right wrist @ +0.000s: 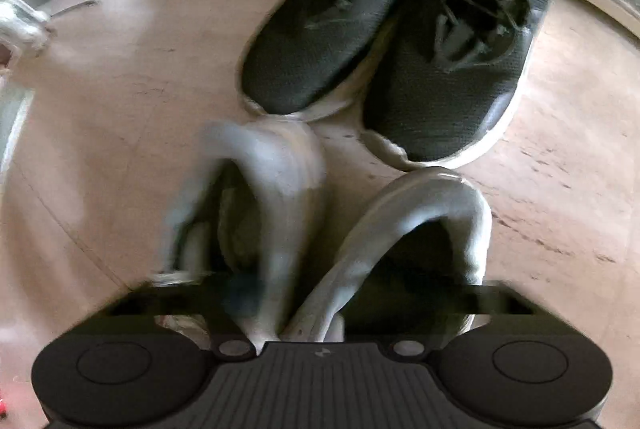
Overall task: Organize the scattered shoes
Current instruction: 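Reach the right tool to the white sneaker pair and grasp both heels, then lift the white sneakers with the right tool and carry them to the middle shelf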
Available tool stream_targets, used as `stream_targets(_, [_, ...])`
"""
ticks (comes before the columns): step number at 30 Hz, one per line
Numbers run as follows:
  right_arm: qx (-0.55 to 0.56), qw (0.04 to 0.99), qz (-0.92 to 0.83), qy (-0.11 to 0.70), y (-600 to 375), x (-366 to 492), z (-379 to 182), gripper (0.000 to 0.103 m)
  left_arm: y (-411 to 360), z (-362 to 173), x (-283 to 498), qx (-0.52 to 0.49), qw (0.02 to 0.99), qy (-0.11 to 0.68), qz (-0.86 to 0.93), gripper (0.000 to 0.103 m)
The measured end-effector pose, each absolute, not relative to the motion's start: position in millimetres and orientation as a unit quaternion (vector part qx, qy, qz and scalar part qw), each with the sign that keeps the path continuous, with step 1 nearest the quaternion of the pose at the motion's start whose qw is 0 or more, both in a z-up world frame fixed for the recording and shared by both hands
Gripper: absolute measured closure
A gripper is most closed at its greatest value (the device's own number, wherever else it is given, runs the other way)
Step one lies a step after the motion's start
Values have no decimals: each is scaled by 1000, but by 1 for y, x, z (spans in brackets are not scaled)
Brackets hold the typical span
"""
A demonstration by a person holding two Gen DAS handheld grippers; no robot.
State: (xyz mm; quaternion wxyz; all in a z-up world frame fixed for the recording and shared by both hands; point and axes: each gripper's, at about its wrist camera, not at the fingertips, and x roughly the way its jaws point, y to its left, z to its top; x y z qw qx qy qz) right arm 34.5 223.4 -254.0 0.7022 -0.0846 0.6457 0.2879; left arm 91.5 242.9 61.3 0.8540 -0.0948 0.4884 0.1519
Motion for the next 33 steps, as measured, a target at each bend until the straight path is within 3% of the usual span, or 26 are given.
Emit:
stream_targets(8, [14, 714, 312, 626, 163, 31, -194, 82, 227, 65, 101, -79, 860, 476, 166, 6])
stream_targets(16, [-12, 786, 352, 508, 90, 40, -89, 83, 211, 93, 100, -59, 890, 410, 190, 6])
stream_targets(25, [5, 875, 257, 410, 1, 117, -14, 83, 210, 112, 94, -77, 902, 365, 218, 5])
stream_targets(33, [24, 921, 245, 302, 27, 204, 63, 84, 207, 105, 105, -78, 901, 376, 204, 5])
